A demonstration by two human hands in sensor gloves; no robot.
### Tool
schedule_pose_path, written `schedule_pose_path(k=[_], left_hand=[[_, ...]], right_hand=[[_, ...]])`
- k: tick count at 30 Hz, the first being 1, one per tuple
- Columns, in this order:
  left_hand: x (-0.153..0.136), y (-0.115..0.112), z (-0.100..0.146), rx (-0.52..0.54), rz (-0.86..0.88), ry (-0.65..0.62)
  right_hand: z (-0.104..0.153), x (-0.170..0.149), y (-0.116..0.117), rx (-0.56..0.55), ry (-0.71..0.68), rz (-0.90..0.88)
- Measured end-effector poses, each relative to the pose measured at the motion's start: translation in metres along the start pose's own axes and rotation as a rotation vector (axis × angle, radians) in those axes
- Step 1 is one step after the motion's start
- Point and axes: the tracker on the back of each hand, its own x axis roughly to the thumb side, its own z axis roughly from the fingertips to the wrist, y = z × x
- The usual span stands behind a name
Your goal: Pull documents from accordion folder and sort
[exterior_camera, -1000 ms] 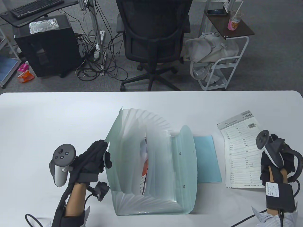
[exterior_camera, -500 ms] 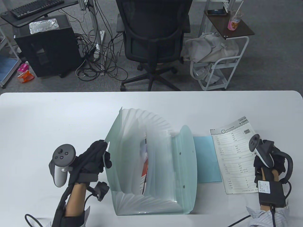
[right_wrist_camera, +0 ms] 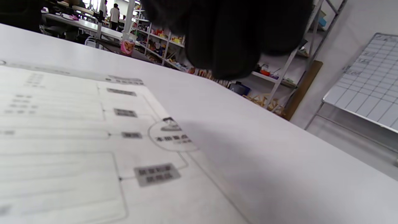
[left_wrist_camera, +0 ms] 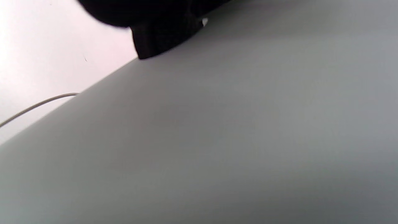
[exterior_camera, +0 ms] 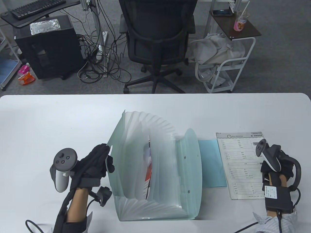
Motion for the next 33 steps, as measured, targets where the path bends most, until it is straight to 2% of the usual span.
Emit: schedule_pose_path(k=[5,10,14,18,23,27,33], left_hand=[[0.000,-0.001,0.000,-0.002,0.000,-0.005],[-0.001,-0.002,0.000,-0.005,0.009,-0.009],[-0.003,-0.002,0.000,-0.001,0.026,-0.010],[-0.003,-0.002,0.000,-0.005,0.031,-0.013],[-0.003,-0.004,0.000,-0.012,0.035,-0.020],[-0.003,-0.005,-0.001,-0.015,0.033,-0.023],[-0.003,-0.005,-0.001,-0.023,0.037,-0.024]], right_hand=[[0.011,0.007,-0.028,-0.059,-0.039,-0.007],[0.038,0.023,-0.077,-0.111,-0.171,-0.070],[0.070,0.039,-0.126,-0.185,-0.275,-0.154],[0.114,0.063,-0.178,-0.238,-0.416,-0.283],[0.168,0.103,-0.222,-0.211,-0.622,-0.369],[0.208,0.141,-0.236,-0.157,-0.807,-0.341],[0.245,0.189,-0.231,0.023,-1.007,-0.222]])
